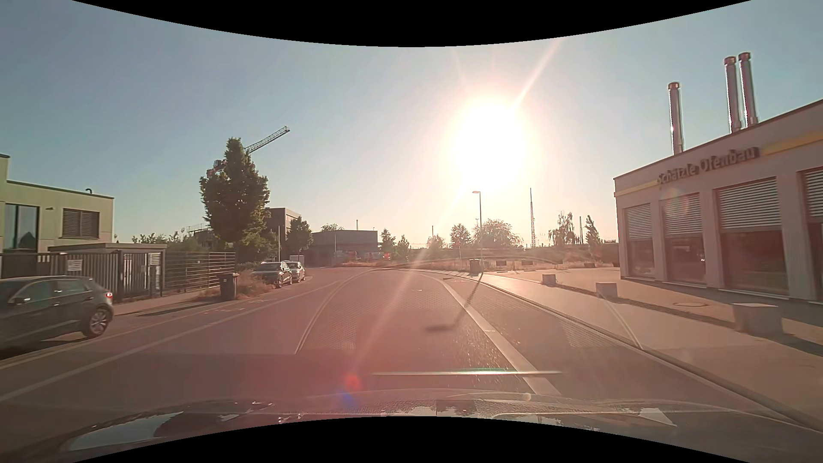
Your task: Follow the waypoints while adhering to traffic rules and regulations
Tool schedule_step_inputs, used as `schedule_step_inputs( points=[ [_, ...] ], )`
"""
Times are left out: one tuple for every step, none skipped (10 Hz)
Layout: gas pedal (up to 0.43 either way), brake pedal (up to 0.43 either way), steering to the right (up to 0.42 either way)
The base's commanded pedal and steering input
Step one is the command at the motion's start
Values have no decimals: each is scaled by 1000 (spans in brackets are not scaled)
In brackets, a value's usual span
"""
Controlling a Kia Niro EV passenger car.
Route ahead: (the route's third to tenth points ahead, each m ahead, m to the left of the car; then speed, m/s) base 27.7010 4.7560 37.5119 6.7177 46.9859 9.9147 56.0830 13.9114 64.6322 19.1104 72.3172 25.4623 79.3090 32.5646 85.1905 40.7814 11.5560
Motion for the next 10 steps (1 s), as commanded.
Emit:
schedule_step_inputs(
  points=[
    [0,0,0],
    [0,0,-1],
    [0,0,-2],
    [0,0,-4],
    [0,0,-5],
    [0,0,-5],
    [0,0,-6],
    [0,0,-7],
    [0,0,-11],
    [0,0,-16]
  ],
)
